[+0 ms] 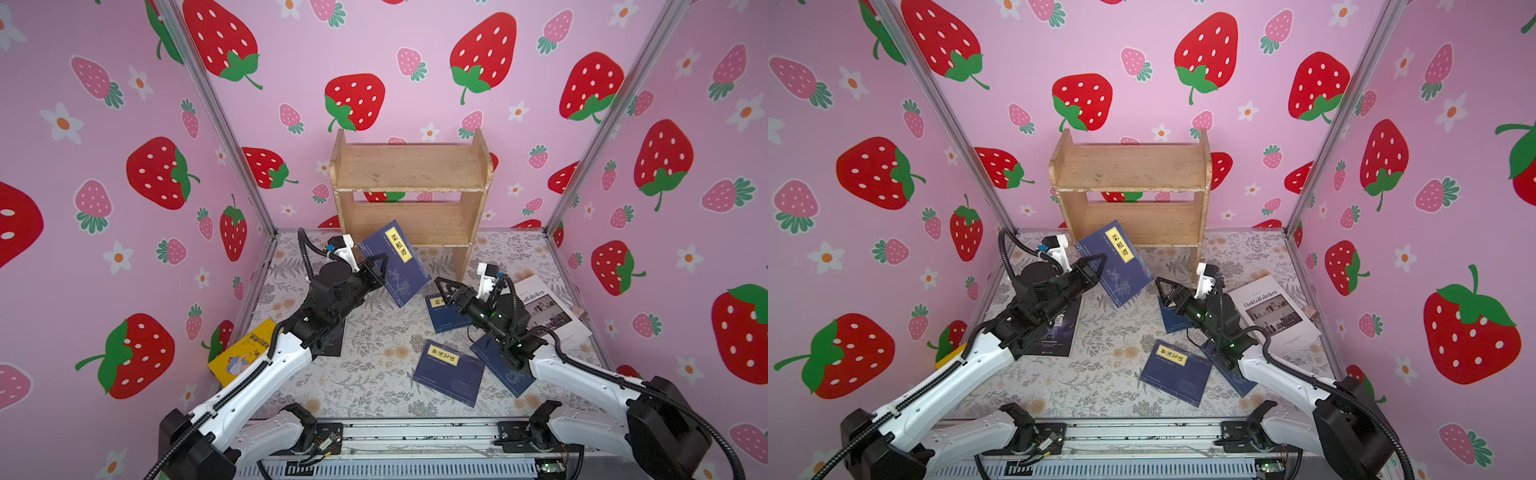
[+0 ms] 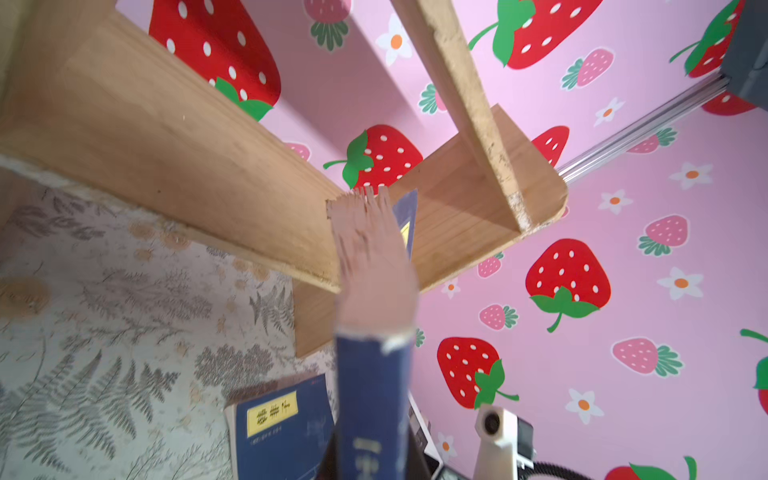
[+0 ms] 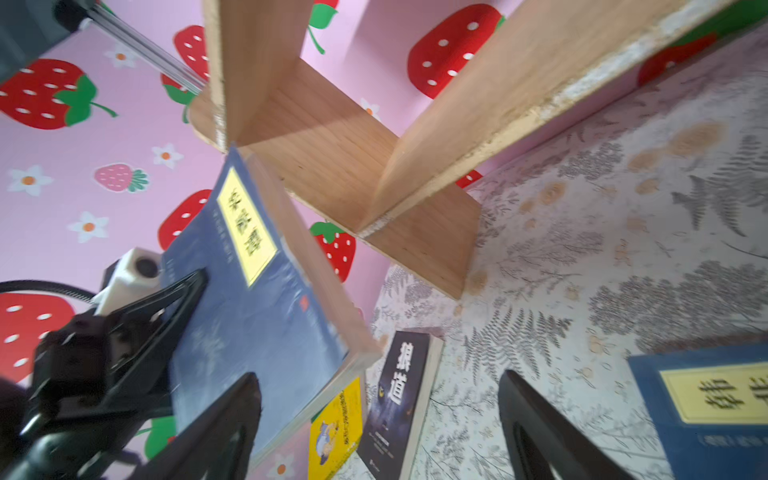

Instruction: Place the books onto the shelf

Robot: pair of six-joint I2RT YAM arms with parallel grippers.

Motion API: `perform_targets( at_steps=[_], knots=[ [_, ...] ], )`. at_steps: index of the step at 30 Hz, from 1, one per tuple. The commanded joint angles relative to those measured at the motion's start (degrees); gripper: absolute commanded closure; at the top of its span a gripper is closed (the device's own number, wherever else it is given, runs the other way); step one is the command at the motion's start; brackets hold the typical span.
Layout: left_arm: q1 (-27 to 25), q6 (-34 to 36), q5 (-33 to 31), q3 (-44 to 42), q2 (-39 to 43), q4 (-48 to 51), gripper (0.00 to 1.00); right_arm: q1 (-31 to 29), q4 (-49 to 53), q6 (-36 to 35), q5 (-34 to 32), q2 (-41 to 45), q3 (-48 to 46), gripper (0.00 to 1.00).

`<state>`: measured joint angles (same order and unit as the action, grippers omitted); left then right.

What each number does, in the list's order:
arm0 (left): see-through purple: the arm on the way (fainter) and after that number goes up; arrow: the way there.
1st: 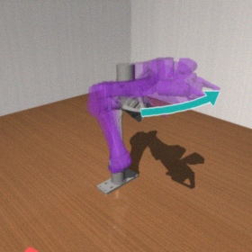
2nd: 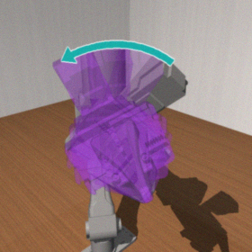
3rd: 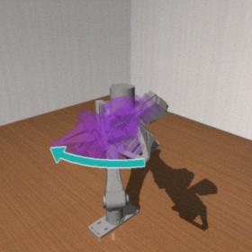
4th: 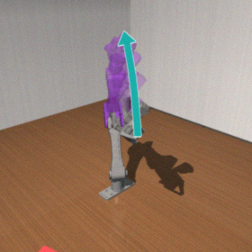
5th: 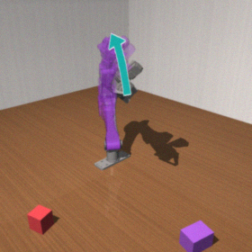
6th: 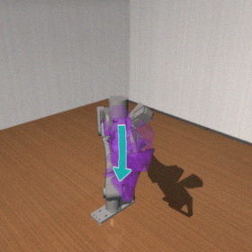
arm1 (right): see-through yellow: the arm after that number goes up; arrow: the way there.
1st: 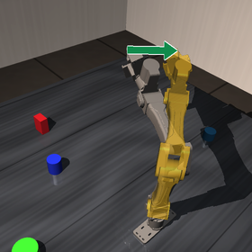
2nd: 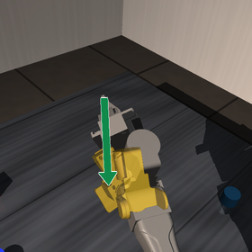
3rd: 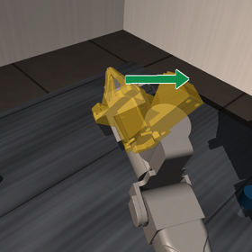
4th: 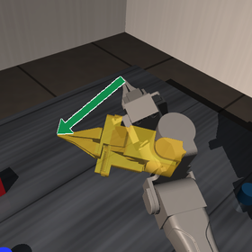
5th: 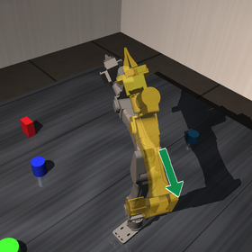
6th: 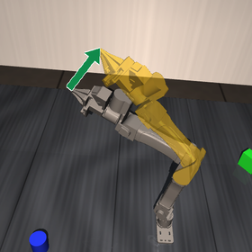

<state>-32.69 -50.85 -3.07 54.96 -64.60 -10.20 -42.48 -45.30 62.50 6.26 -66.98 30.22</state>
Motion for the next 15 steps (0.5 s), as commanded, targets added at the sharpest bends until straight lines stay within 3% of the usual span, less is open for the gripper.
perform_targets(
  at_steps=[1, 9, 15],
  knots=[
    [0.6, -1.3, -4.1, 2.8, -3.6, -13.4, 1.0, 0.1, -12.8, 6.9, 4.4, -2.9, -1.1, 0.09],
    [0.9, -4.8, -6.4, 3.7, -9.9, -22.6, 1.0, -0.1, -29.1, 16.6, 12.5, -18.9, 6.3, 0.16],
    [1.3, -5.8, -6.2, 4.1, -11.5, -23.2, 1.0, -0.3, -38.6, 20.6, 12.4, -26.4, 9.6, 0.19]
  ],
)
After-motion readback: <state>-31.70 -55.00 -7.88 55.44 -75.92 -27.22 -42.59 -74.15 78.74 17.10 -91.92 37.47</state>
